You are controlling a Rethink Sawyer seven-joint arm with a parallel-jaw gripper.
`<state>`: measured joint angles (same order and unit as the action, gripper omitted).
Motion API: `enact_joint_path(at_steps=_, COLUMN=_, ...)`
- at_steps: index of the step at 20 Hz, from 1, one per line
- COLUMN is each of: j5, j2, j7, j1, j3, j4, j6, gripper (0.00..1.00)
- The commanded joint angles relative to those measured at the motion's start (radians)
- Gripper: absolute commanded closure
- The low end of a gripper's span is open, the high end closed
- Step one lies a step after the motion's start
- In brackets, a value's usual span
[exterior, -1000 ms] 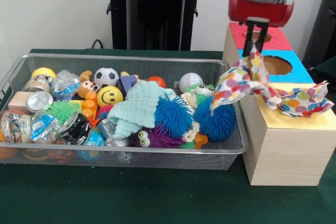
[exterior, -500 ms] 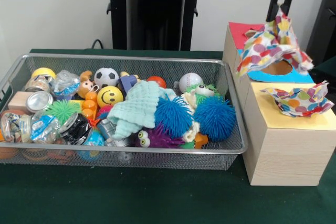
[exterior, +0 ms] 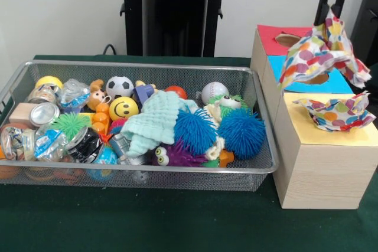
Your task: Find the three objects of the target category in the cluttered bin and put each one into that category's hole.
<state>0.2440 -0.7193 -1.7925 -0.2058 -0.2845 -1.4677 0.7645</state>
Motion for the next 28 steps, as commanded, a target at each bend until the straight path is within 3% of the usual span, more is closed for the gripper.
enact_joint_path(at_steps=1, j5=0.033, j2=0.136, j7=-0.310, j1=0.001, j3=0.030, j4=0.025, j6=-0.083, gripper=1.00)
enact_joint_path(at_steps=7, j5=0.032, j2=0.189, j7=-0.307, j1=0.000, j3=0.048, j4=0.027, j6=-0.151, gripper=1.00)
enact_joint_path(at_steps=17, j5=0.035, j2=0.195, j7=-0.301, j1=-0.015, j3=0.044, j4=0.048, j6=-0.116, gripper=1.00)
enact_joint_path(at_steps=28, j5=0.044, j2=0.145, j7=-0.348, j1=-0.069, j3=-0.006, j4=0.110, j6=0.046, gripper=1.00)
